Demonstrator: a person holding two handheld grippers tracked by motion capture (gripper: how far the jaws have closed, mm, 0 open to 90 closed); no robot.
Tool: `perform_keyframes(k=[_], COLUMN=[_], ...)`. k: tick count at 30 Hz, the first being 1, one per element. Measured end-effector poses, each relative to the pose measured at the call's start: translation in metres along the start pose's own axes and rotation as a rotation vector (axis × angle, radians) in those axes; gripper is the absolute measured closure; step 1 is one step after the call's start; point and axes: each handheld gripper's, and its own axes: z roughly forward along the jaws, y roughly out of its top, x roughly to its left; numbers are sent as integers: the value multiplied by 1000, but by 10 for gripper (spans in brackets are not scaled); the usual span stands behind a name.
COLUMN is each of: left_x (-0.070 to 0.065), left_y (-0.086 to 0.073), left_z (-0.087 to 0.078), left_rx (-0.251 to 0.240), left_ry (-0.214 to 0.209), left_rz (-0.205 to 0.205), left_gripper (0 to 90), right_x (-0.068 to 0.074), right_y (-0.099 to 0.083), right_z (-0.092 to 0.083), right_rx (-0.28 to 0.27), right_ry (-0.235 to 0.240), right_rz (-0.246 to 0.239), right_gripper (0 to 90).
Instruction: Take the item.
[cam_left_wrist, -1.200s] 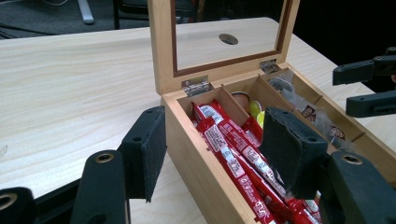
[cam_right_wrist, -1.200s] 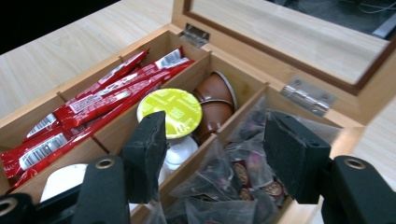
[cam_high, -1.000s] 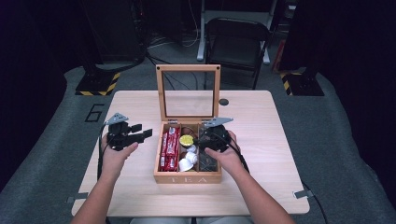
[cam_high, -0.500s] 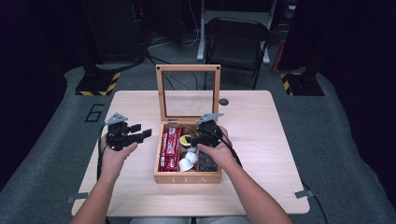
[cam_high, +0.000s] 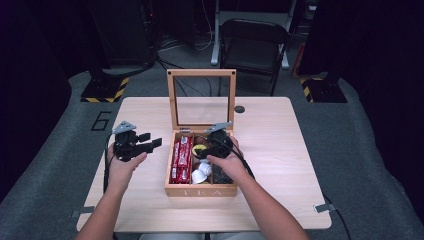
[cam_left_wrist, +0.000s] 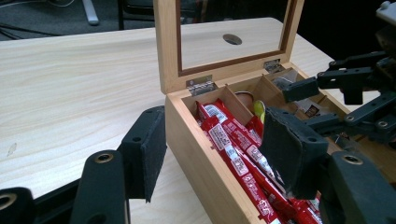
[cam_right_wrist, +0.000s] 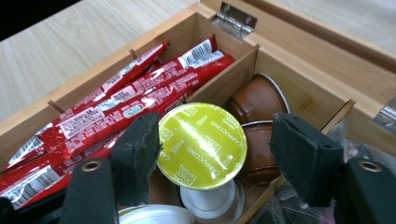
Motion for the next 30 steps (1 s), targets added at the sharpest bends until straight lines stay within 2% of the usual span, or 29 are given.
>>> perform_keyframes(k=[7,15,16,19,20,26,30], left_x=[2,1,1,1,1,1,1], left_y=[-1,-1,-1,-1,-1,-2,-1], left_z=[0,1,1,1,0,1,1], left_rx=[2,3,1,0,0,3,0], left_ry=[-3,-1,-1,0,1,1,1], left_rz=[-5,-2,-5,-5,-5,-5,-5], left_gripper=[403,403,403,403,403,403,404], right_x=[2,4,5,5,6,6,6], right_y=[-1,-1,-1,-1,-1,-2,-2], right_z=[7,8,9,10,10,12,13], right_rx=[19,18,11,9,25,37,46], right_ry=[10,17,21,26,31,21,19], right_rz=[0,2,14,-9,-8,-22,-11], right_gripper=[314,313,313,308,304,297,302])
